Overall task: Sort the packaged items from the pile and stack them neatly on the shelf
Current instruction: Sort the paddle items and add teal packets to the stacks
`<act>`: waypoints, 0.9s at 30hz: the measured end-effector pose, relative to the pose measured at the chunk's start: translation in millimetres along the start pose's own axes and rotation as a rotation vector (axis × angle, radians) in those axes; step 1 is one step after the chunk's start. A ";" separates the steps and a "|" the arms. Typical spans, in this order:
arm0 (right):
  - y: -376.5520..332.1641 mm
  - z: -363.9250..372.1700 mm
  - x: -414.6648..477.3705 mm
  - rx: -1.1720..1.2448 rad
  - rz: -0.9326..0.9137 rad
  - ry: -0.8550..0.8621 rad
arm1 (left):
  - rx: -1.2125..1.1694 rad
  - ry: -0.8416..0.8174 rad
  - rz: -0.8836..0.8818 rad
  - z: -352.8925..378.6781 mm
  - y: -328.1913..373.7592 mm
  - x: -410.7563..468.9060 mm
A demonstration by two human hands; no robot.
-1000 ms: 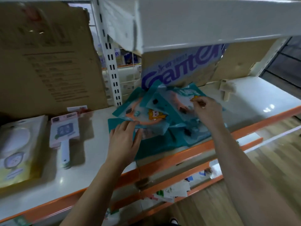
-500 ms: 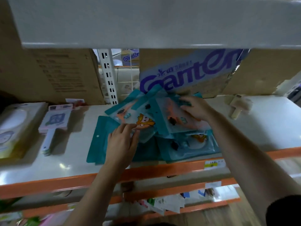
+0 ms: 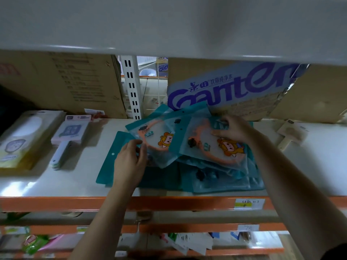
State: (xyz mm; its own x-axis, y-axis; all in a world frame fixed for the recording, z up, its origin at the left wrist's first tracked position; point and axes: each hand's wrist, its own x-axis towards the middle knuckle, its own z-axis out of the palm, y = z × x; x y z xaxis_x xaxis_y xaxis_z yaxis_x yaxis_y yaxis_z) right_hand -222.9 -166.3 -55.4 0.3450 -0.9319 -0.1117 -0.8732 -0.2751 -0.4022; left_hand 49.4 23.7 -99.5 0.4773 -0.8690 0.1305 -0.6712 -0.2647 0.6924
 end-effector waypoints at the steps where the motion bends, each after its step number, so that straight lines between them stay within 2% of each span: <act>1: 3.3 0.9 -2.5 0.027 -0.001 0.012 | 0.006 -0.014 -0.033 0.2 0.2 3.9; 5: 12.2 4.9 -16.7 0.044 0.054 0.166 | 0.001 -0.065 -0.140 2.8 3.4 14.6; 9: 25.8 12.3 -22.0 0.137 0.123 0.243 | -0.087 -0.061 -0.257 5.6 6.9 22.4; 15: 36.2 17.4 -28.3 0.210 0.254 0.321 | -0.035 -0.064 -0.287 13.6 12.2 34.1; 20: 27.9 17.6 -34.0 0.327 0.249 0.339 | -0.293 -0.097 -0.433 9.9 10.3 40.3; 27: -5.8 21.4 -39.3 0.695 0.213 0.394 | -0.747 -0.067 -0.523 -11.5 8.9 32.5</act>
State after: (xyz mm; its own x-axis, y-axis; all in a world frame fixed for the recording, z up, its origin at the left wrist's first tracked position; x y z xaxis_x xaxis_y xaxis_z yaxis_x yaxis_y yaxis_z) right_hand -224.1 -123.0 -68.1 -0.0623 -0.9977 0.0257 -0.4501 0.0051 -0.8930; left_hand 65.5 -2.1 -80.9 0.5674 -0.7432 -0.3544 0.1738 -0.3126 0.9338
